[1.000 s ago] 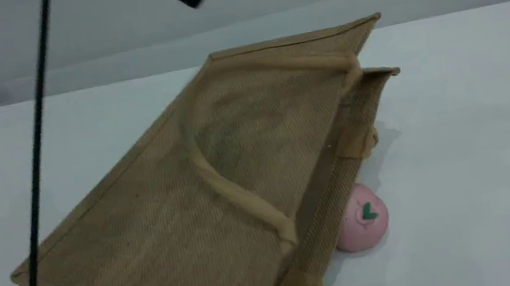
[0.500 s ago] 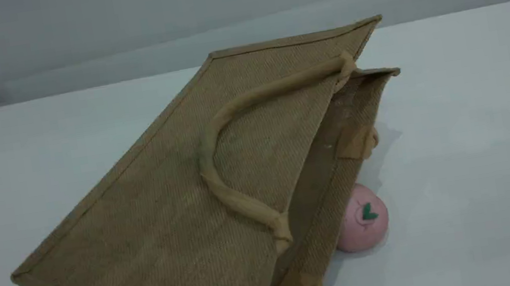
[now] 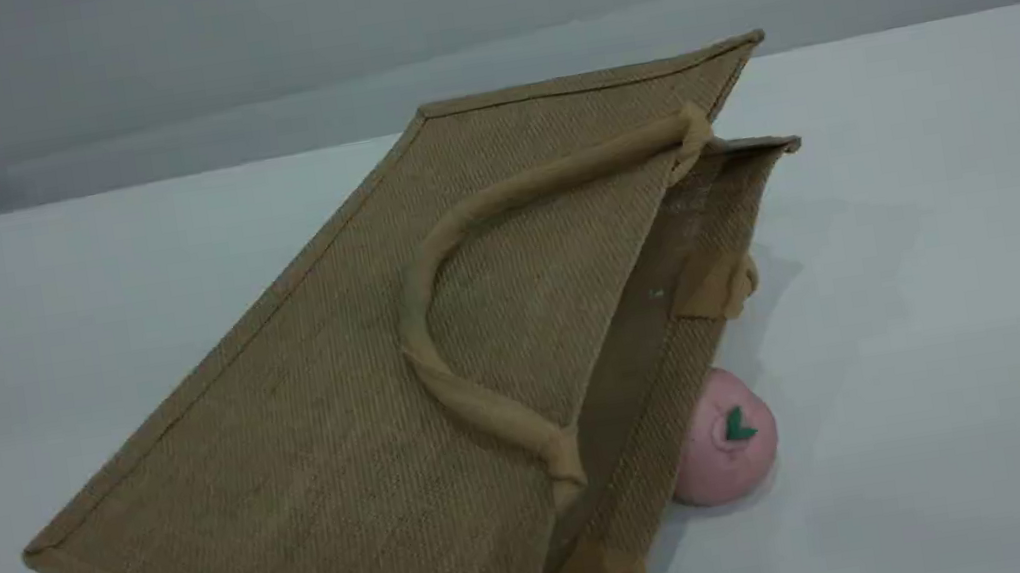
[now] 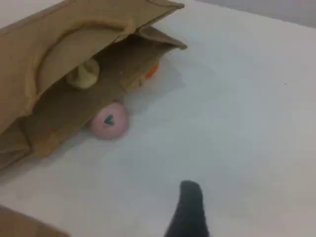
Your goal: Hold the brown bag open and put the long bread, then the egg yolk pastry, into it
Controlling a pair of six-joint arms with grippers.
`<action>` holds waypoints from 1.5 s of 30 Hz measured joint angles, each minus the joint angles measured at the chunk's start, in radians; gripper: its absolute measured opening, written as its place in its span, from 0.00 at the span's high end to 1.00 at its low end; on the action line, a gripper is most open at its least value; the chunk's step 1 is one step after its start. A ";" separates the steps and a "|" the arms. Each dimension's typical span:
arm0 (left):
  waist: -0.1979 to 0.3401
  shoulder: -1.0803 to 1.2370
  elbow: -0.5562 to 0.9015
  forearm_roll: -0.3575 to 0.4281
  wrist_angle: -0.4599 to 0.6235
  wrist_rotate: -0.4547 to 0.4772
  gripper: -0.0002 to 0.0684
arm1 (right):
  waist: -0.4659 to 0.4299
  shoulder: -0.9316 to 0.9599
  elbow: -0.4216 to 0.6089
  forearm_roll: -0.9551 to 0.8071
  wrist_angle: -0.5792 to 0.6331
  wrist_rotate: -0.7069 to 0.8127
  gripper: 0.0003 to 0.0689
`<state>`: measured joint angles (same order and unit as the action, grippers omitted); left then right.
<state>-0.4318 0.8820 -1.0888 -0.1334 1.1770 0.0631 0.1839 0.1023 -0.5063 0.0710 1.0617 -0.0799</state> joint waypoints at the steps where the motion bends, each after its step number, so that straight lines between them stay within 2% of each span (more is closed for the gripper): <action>1: 0.000 -0.044 0.047 0.021 -0.016 -0.025 0.14 | 0.000 0.000 0.000 0.000 0.001 0.000 0.25; 6: 0.000 -0.297 0.300 0.133 -0.063 -0.098 0.14 | 0.000 0.000 -0.001 0.000 0.002 0.001 0.25; 10: 0.000 -0.476 0.443 0.133 -0.121 -0.100 0.14 | 0.000 0.000 -0.001 0.000 0.002 0.001 0.25; 16: 0.000 -0.683 0.573 0.133 -0.108 -0.102 0.14 | 0.000 0.000 -0.001 0.000 0.003 0.001 0.25; 23: 0.000 -0.817 0.586 0.133 -0.097 -0.099 0.14 | -0.012 -0.011 -0.001 0.001 0.003 0.000 0.25; 29: 0.000 -0.819 0.585 0.133 -0.097 -0.099 0.14 | -0.135 -0.087 -0.001 0.004 0.004 0.001 0.25; 36: 0.004 -0.819 0.585 0.133 -0.097 -0.098 0.14 | -0.205 -0.104 -0.001 0.004 0.005 0.001 0.25; 39: 0.067 -0.822 0.585 0.133 -0.097 -0.096 0.14 | -0.205 -0.102 -0.001 0.005 0.005 0.001 0.25; 45: 0.280 -0.852 0.584 0.133 -0.097 -0.096 0.14 | -0.205 -0.102 -0.001 0.005 0.005 0.001 0.25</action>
<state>-0.1518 0.0300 -0.5047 0.0000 1.0800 -0.0329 -0.0213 0.0000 -0.5071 0.0761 1.0664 -0.0792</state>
